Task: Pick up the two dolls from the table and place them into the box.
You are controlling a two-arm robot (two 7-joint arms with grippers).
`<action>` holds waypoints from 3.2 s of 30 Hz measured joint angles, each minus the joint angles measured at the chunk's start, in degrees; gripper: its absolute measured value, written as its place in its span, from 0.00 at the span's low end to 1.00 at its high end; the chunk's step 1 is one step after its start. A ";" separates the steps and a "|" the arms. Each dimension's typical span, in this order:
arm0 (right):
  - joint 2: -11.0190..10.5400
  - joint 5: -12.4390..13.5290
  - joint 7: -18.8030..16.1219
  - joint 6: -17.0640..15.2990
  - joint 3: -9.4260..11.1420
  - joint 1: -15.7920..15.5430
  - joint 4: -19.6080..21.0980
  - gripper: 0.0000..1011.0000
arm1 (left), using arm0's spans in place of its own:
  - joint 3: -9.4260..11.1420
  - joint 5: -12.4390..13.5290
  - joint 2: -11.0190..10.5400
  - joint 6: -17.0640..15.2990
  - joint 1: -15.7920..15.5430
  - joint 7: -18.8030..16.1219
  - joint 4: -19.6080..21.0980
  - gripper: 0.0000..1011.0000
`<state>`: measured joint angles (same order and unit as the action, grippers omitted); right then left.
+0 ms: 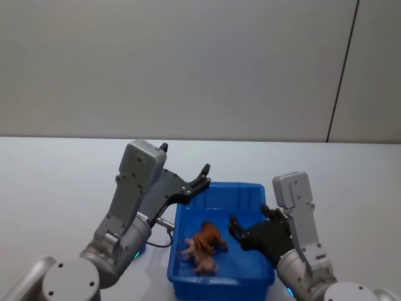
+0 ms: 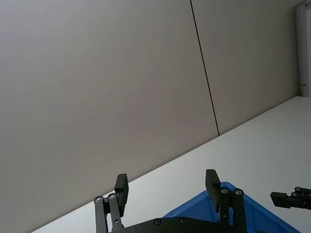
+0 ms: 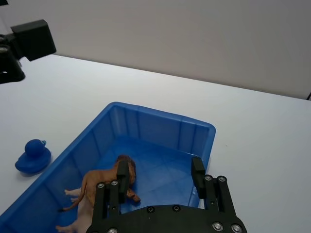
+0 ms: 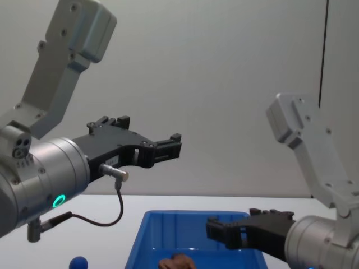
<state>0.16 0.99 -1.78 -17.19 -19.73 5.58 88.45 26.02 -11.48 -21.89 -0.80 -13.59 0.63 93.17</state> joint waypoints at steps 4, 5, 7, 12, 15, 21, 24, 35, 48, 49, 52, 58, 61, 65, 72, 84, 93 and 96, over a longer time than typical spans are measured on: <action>0.08 -0.61 1.54 -0.60 0.06 -0.03 -0.03 0.84 | 0.00 0.00 0.00 0.00 0.00 0.00 0.00 0.99; 0.08 -0.61 1.54 -0.60 0.06 -0.03 -0.03 0.86 | 0.00 0.00 0.00 0.00 0.00 0.00 0.00 0.99; -0.02 -0.92 2.53 -0.74 0.19 -0.25 0.31 0.91 | 0.00 0.00 0.00 0.00 0.00 0.00 0.00 0.99; -0.65 -1.54 4.98 -0.84 0.76 -1.17 1.69 0.99 | 0.00 0.00 0.00 0.00 0.00 0.00 0.00 0.99; -1.08 -1.75 6.02 -0.84 1.12 -1.73 2.52 0.99 | 0.00 0.00 0.00 0.00 0.00 0.00 0.00 0.99; -2.52 -2.01 8.60 -0.60 2.21 -3.39 4.76 0.99 | 0.00 0.00 0.00 0.00 0.00 0.00 0.00 0.99; -3.16 -2.12 9.60 -0.41 2.73 -4.21 5.82 0.99 | 0.00 0.00 0.00 0.00 0.00 0.00 0.00 0.99; -4.21 -2.29 11.30 -0.11 3.52 -5.49 7.47 0.99 | -0.06 0.08 0.09 0.01 0.04 -0.02 0.01 0.99; -4.82 -2.35 12.19 0.05 3.97 -6.21 8.37 0.99 | -0.78 -1.40 -0.18 -2.54 0.84 -2.40 0.67 0.99; -4.85 -2.36 12.22 0.06 3.98 -6.23 8.39 0.99 | -0.85 -1.63 -0.22 -2.77 0.92 -2.56 0.67 0.99; -4.90 -2.37 12.32 0.08 4.02 -6.31 8.48 0.99 | -1.29 -3.02 -0.48 -4.07 1.31 -3.46 0.65 0.99; -4.98 -2.39 12.45 0.11 4.08 -6.40 8.62 0.99 | -2.05 -5.24 -0.87 -6.28 1.78 -4.65 -0.11 0.99; -5.00 -2.39 12.49 0.12 4.10 -6.44 8.65 0.99 | -2.33 -5.90 -0.96 -7.11 1.87 -4.95 -0.52 0.99; -5.02 -2.39 12.52 0.12 4.12 -6.45 8.70 0.99 | -2.87 -7.10 -1.10 -9.11 1.93 -5.50 -1.68 0.99; -5.06 -2.39 12.56 0.12 4.17 -6.48 8.74 0.99 | -3.44 -8.15 -1.11 -11.76 1.76 -5.71 -3.59 0.99; -5.09 -2.39 12.62 0.11 4.17 -6.53 8.80 0.99 | -3.95 -8.75 -0.57 -14.77 1.11 -5.09 -7.62 0.99; -5.09 -2.39 12.62 0.11 4.16 -6.53 8.80 0.99 | -4.15 -9.10 -0.02 -15.36 0.51 -3.78 -10.45 0.99; -5.09 -2.39 12.62 0.11 4.16 -6.54 8.80 0.99 | -4.21 -9.30 0.21 -15.39 0.25 -3.26 -11.53 0.99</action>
<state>-4.93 -1.40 10.84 -17.07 -15.57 -0.96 97.25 21.81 -20.79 -21.68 -16.18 -13.34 -2.63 81.64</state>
